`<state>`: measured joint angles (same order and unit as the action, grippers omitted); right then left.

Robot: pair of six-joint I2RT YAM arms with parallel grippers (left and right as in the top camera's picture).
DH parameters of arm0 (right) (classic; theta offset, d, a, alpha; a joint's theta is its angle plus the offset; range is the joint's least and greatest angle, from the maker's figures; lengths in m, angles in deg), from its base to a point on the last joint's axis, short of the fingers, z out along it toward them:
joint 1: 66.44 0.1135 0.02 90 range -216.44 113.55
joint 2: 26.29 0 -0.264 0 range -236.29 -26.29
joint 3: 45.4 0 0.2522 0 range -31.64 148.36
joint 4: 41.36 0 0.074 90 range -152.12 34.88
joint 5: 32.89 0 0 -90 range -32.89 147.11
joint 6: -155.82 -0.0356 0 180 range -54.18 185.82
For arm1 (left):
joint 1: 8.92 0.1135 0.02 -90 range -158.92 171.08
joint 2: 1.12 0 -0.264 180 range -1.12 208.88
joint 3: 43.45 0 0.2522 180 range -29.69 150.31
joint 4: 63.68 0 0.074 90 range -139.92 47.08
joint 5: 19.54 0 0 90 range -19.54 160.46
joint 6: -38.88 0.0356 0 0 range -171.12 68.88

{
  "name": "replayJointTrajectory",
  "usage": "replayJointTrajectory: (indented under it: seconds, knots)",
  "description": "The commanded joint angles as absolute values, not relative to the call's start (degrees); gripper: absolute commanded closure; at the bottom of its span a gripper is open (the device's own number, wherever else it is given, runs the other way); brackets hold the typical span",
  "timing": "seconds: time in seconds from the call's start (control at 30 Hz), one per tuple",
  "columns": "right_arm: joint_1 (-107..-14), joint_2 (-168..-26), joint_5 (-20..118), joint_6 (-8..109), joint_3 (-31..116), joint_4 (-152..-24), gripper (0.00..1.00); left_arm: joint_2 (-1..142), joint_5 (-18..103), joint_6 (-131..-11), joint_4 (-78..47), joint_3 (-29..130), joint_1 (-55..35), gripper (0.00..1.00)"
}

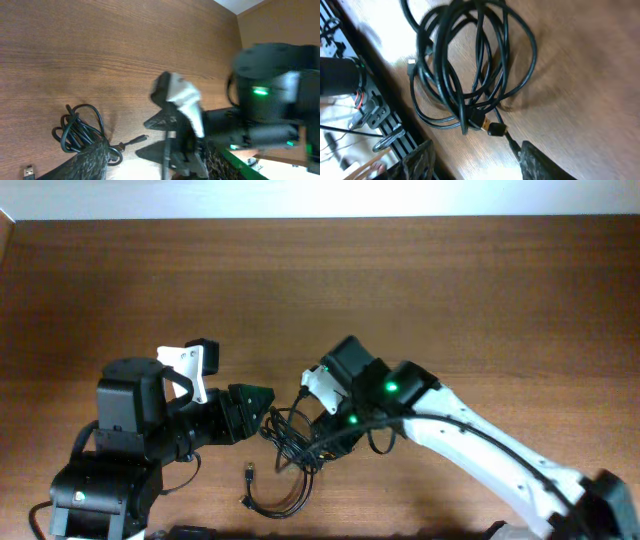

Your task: Untangle cables

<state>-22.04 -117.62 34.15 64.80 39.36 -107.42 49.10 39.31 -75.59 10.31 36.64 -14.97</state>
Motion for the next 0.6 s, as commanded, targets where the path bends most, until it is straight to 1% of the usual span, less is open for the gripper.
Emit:
replayJointTrajectory:
  seconds: [0.0,0.1,0.2,0.23,0.33,0.37,0.4,0.57]
  knots:
    - [-21.76,-124.15,25.50,65.59,38.68,-106.34,0.50,49.01,40.12,-74.19,10.18,37.12,-15.27,0.37]
    - [-21.65,-127.74,22.07,65.61,38.68,-104.92,0.48,49.01,40.12,-74.17,10.20,37.12,-15.27,0.36]
    - [-19.79,-127.91,21.54,65.61,38.66,-102.24,0.49,49.01,40.14,-74.17,10.18,37.12,-15.27,0.36]
    - [-19.09,-127.91,21.56,65.59,38.66,-101.43,0.50,49.01,40.14,-74.17,10.18,37.12,-15.27,0.36]
    - [-15.84,-127.93,21.85,65.61,38.64,-97.25,0.59,49.01,40.12,-74.17,10.18,37.12,-15.27,0.36]
    - [-15.18,-127.93,22.28,65.59,38.64,-96.42,0.59,49.01,40.12,-74.17,10.20,37.12,-15.27,0.36]
    - [-14.41,-127.93,24.08,65.57,38.64,-95.68,0.96,49.01,40.12,-74.17,10.20,37.12,-15.27,0.36]
    - [-14.90,-127.91,26.09,65.54,38.66,-95.11,0.96,49.01,40.16,-74.17,10.20,37.12,-15.27,0.35]
